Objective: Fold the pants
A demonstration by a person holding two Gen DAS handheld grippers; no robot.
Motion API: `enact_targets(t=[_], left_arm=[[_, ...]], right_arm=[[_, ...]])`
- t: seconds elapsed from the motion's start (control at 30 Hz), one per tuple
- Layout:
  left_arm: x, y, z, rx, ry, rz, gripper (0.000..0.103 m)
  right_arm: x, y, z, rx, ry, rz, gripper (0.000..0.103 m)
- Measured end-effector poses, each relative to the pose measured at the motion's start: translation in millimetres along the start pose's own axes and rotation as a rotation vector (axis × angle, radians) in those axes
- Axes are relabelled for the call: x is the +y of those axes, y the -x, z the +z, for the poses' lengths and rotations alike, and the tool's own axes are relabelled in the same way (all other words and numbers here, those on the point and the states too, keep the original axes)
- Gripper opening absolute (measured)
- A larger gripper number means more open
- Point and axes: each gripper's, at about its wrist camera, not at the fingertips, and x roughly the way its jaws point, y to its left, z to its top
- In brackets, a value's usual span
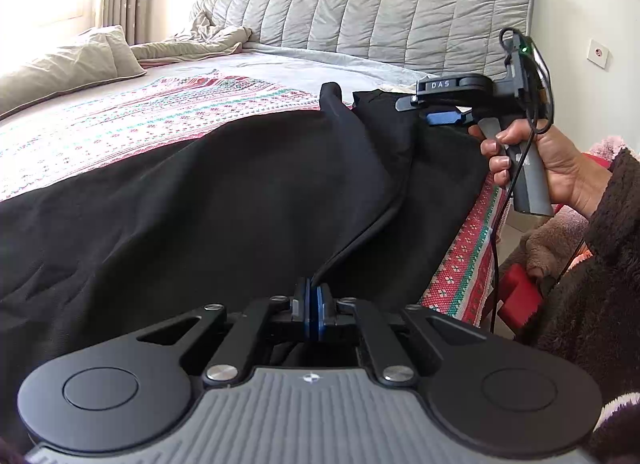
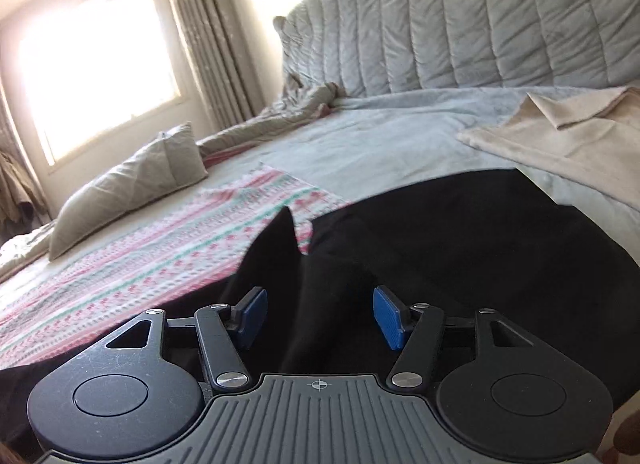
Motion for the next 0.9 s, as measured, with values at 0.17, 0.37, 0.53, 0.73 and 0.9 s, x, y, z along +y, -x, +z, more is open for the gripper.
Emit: enact_targets(t=[0.17,0.37,0.53,0.73,0.9], left_arm=[[0,0,0,-0.006,0.002,0.008,0.015],[-4,1,-1,-0.013,-0.024,0.024,0.015],[-9,2,2,-0.01,-0.034,0.039,0.015],[-19,3,0,-0.011,-0.069,0.054,0.015],[-27,6,1,-0.015,-0.087,0.047,0.014]], right_arm=[[-1,-12,2,-0.033,0.045,-0.028,0.041],[16,-9,4,-0.055,0.178,-0.066,0.01],[22,23,6,-0.081,0.297,-0.176,0.009],[13,37,-9,-0.01,0.431,-0.303,0.008],[24,47,-22,-0.035,0.577,-0.378,0.008]])
